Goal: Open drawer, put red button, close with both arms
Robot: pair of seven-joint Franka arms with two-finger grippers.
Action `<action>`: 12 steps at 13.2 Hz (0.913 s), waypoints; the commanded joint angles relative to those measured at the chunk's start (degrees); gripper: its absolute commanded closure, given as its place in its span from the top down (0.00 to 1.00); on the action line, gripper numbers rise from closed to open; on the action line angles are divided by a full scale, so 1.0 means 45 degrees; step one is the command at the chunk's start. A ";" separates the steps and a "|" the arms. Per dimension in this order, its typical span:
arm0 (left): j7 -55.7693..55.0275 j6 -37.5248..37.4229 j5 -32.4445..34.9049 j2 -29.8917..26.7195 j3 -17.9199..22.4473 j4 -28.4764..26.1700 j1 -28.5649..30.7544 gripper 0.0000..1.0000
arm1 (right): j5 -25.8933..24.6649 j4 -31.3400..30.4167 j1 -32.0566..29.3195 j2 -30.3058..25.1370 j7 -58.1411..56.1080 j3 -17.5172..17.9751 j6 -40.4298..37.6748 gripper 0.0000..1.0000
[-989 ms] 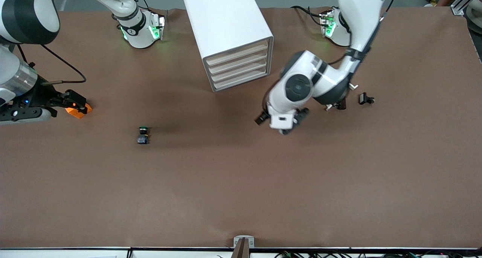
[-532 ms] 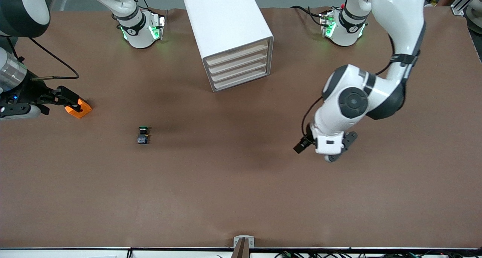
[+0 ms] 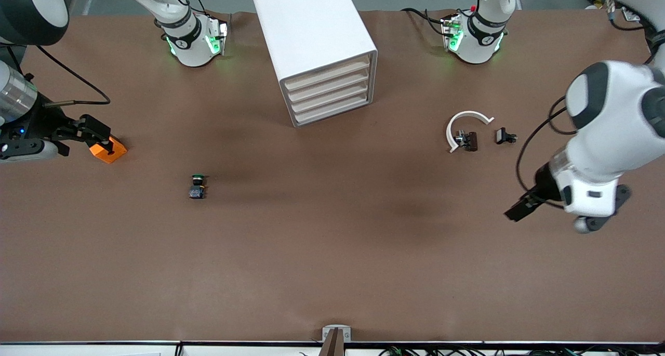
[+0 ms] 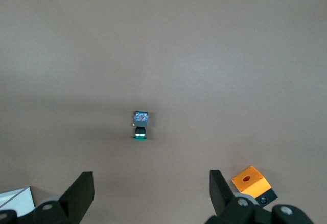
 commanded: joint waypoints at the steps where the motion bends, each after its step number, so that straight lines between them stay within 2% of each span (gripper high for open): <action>1: 0.1251 -0.1936 0.0047 -0.0665 -0.0187 0.0639 0.0531 1.00 | -0.0219 0.0241 -0.0095 -0.0128 0.0127 0.0202 -0.0387 1.00; 3: 0.2383 -0.3425 0.0009 -0.0725 -0.0187 0.1713 0.1015 1.00 | -0.0239 0.0708 0.0158 -0.0090 0.0556 0.0027 -0.0991 1.00; 5: 0.3710 -0.3956 -0.0011 -0.1054 -0.0363 0.1874 0.1488 1.00 | -0.0258 0.1255 0.0296 -0.0109 0.0577 -0.0013 -0.1752 1.00; 7: 0.5078 -0.4444 -0.0031 -0.1873 -0.0110 0.1796 0.1450 1.00 | -0.0258 0.1570 0.0238 -0.0109 0.0479 -0.0033 -0.2320 1.00; 9: 0.6289 -0.5126 -0.0070 -0.2538 0.0843 0.1757 0.0849 1.00 | -0.0239 0.1589 0.0121 -0.0128 0.0460 -0.0052 -0.2828 1.00; 11: 0.7442 -0.5831 -0.0225 -0.3125 0.2811 0.1621 -0.0807 1.00 | -0.0239 0.1880 0.0100 -0.0148 0.0440 0.0006 -0.3297 1.00; 12: 0.8008 -0.5930 -0.0458 -0.3456 0.3478 0.1601 -0.1377 1.00 | -0.0239 0.2037 0.0100 -0.0129 0.0460 -0.0013 -0.3454 1.00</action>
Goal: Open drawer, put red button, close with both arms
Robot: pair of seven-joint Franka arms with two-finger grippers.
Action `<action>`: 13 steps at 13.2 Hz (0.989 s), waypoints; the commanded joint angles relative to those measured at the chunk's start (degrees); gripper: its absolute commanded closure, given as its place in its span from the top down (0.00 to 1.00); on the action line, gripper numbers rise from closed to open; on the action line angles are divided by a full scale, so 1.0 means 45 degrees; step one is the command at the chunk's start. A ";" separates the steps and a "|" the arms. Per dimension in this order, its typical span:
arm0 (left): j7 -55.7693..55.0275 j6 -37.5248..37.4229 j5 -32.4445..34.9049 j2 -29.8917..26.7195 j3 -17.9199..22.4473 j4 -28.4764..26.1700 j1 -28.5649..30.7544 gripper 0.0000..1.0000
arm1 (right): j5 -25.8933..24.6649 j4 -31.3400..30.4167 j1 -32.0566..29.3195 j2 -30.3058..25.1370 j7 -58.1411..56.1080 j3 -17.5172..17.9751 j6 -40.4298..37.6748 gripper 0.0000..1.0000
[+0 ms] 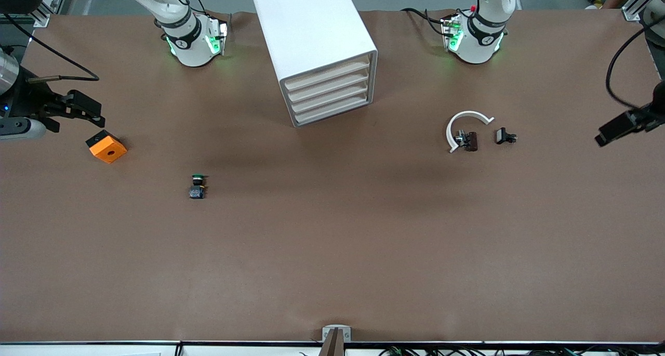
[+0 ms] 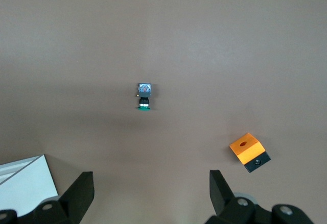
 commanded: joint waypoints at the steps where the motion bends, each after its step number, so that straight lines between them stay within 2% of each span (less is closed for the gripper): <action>1: 0.1467 -0.0705 -0.0383 -0.1092 0.1630 -0.0592 -0.1457 1.00 | -0.0235 0.0443 -0.0048 -0.0041 0.0193 0.0038 -0.0548 1.00; 4: 0.2389 -0.0787 -0.0675 -0.2013 0.2295 -0.1610 -0.1751 1.00 | -0.0254 0.0444 -0.0282 -0.0041 0.0232 0.0018 -0.0744 1.00; 7: 0.2409 -0.0496 -0.0735 -0.2579 0.2318 -0.2506 -0.1870 1.00 | -0.0312 0.0444 -0.0263 -0.0041 0.0272 -0.0001 -0.0666 1.00; 8: 0.2409 -0.0436 -0.0735 -0.2754 0.2317 -0.2722 -0.1870 1.00 | -0.0719 0.0463 -0.0244 -0.0003 0.0310 0.0037 -0.0608 1.00; 13: 0.2565 -0.0416 -0.0989 -0.2620 0.2025 -0.2626 -0.1851 1.00 | -0.0861 0.0814 -0.0224 0.0076 0.0330 0.0077 -0.0452 1.00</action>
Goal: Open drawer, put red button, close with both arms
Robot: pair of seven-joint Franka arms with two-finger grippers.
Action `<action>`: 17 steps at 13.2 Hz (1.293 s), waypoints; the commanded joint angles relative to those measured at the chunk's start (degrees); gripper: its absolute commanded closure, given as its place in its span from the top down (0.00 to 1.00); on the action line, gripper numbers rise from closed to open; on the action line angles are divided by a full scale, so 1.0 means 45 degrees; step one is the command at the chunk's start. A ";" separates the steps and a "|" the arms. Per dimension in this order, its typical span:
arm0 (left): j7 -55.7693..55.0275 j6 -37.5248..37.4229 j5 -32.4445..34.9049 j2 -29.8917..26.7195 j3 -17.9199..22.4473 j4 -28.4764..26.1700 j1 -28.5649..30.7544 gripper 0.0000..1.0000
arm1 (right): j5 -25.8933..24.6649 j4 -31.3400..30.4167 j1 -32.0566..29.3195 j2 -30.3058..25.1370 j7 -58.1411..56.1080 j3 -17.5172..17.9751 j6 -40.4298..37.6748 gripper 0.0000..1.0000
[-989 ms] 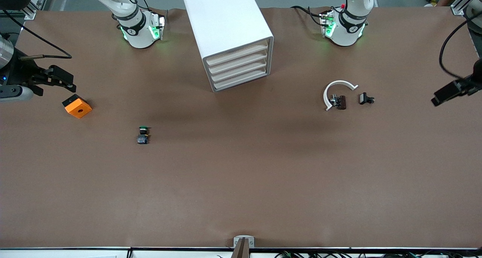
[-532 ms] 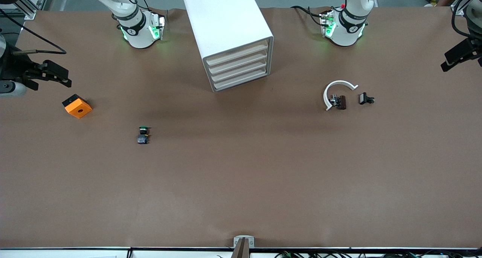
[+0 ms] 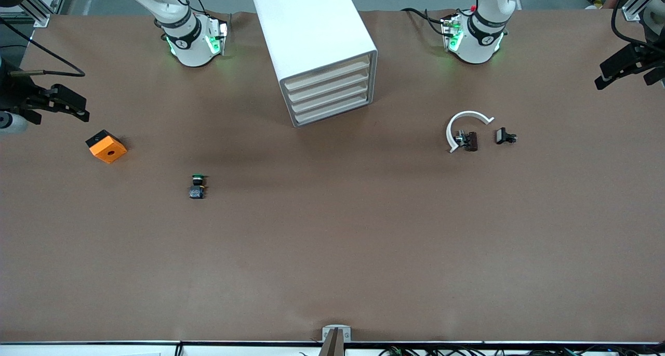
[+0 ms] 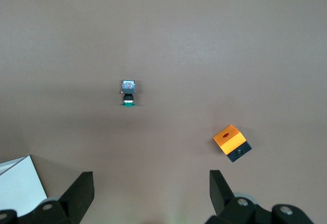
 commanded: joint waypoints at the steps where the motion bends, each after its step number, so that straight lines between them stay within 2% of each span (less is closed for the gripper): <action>1: 0.0268 0.0276 -0.0155 -0.0074 -0.0023 -0.0278 -0.0042 1.00 | -0.0160 0.0366 -0.0096 0.0084 0.0209 0.0158 0.0009 1.00; 6: 0.0737 0.0238 -0.0156 -0.0092 0.0210 -0.0219 0.0250 1.00 | -0.0140 0.0483 -0.0116 0.0084 0.0228 0.0119 0.0009 1.00; 17: 0.1694 -0.0016 -0.0155 -0.0268 0.0114 -0.0336 0.0330 1.00 | -0.0120 0.0659 -0.0077 0.0103 0.0209 0.0119 0.0009 1.00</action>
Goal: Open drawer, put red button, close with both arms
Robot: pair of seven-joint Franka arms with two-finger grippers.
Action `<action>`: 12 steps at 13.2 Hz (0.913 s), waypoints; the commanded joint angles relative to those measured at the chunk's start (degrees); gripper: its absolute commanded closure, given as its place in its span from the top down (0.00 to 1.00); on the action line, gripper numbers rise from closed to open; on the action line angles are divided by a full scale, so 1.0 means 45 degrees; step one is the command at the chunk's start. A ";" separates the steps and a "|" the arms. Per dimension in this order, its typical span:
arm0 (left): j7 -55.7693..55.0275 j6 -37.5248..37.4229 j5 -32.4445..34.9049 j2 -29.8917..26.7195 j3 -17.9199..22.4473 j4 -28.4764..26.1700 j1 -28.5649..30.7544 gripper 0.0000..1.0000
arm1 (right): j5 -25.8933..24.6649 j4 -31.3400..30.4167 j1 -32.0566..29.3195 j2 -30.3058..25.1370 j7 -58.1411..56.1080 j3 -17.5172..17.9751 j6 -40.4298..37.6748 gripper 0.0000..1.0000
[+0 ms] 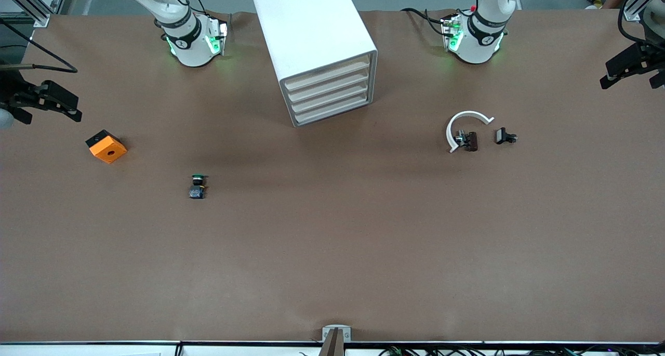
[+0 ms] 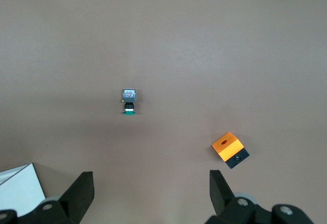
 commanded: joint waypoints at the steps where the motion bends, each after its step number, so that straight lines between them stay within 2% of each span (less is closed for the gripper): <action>1: 0.0136 -0.0070 -0.0164 -0.0273 -0.0238 -0.0194 0.0011 1.00 | -0.0120 0.0259 -0.0038 0.0101 0.0156 0.0137 -0.0094 1.00; 8: -0.0002 0.0124 -0.0144 -0.0254 -0.1137 -0.0487 0.0029 1.00 | -0.0140 0.0278 -0.0077 0.0102 0.0156 0.0118 -0.0095 1.00; 12: -0.0157 0.0203 -0.0164 -0.0234 -0.1158 -0.0468 0.0068 1.00 | -0.0159 0.0278 -0.0077 0.0121 0.0156 0.0117 -0.0095 1.00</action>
